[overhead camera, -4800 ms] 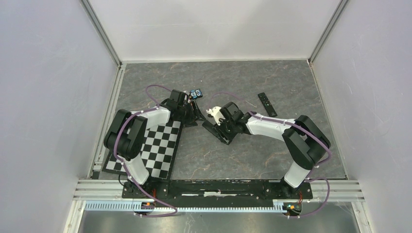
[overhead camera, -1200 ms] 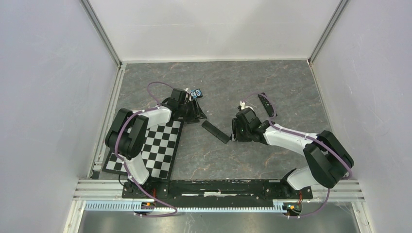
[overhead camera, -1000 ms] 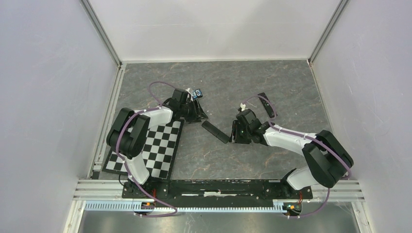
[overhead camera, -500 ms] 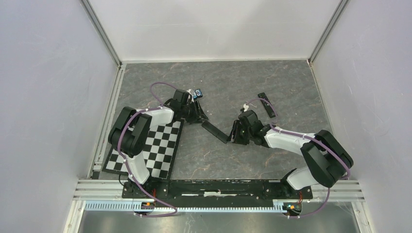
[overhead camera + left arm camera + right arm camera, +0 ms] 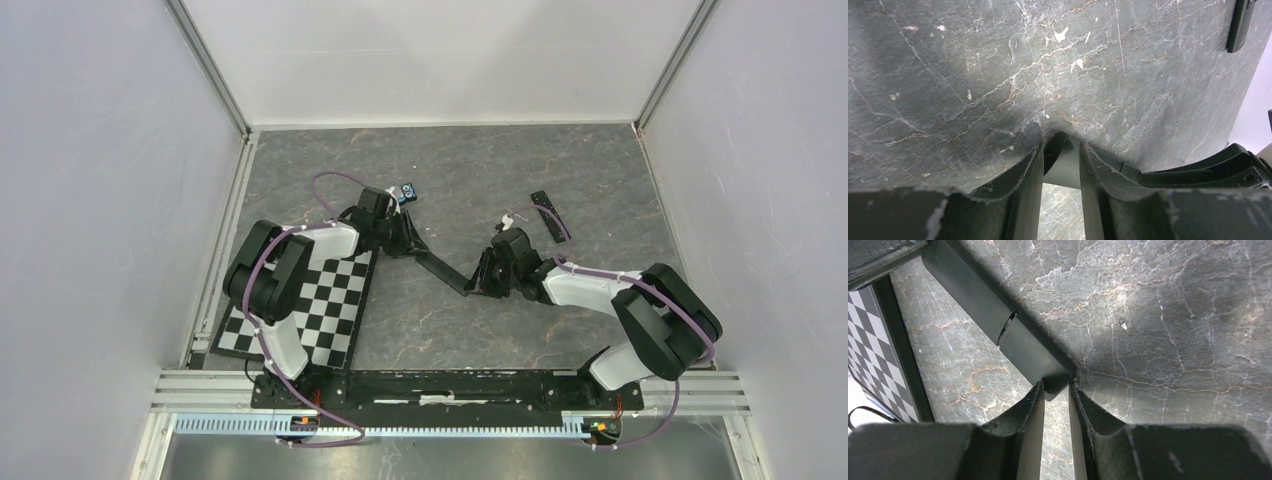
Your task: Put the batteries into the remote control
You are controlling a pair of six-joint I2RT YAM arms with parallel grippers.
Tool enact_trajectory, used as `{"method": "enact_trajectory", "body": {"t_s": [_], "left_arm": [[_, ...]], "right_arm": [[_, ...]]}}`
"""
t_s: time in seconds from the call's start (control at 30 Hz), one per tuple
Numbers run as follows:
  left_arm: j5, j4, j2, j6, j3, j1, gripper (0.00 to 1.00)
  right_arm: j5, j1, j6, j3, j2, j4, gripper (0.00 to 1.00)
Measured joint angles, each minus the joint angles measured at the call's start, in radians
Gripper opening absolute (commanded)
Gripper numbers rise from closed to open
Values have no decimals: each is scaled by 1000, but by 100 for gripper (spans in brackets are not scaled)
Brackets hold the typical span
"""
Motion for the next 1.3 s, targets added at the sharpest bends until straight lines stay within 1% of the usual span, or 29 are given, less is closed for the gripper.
{"method": "enact_trajectory", "body": {"t_s": [0.2,0.5,0.63,0.73,0.8,0.87,0.97,1.03,1.1,1.17,1.3], "left_arm": [[3,39,-6,3,-26,0,37],[-4,64,-8,5,-36,2,36],[-14,82,-8,5,-43,8,31],[-27,88,-8,6,-46,9,31],[-35,86,-12,6,-47,9,32],[-51,58,-23,8,-44,8,36],[-76,-41,-49,14,-22,6,43],[-90,-113,-68,16,6,5,47],[-109,-162,-87,16,39,8,50],[-130,-198,-106,16,83,17,52],[-164,-228,-148,15,140,49,56]], "right_arm": [[-11,-3,21,-7,14,32,26],[-37,-10,40,9,40,34,24],[-55,-10,43,33,65,27,24],[-61,-10,43,50,77,12,25],[-63,-10,42,61,82,-1,30],[-61,-9,32,72,85,-13,35],[-36,-6,-7,92,86,-19,37],[-18,-5,-43,98,85,-19,40],[-6,-5,-82,103,78,-33,46],[2,-5,-132,113,62,-57,55],[12,-6,-263,138,17,-84,67]]}}
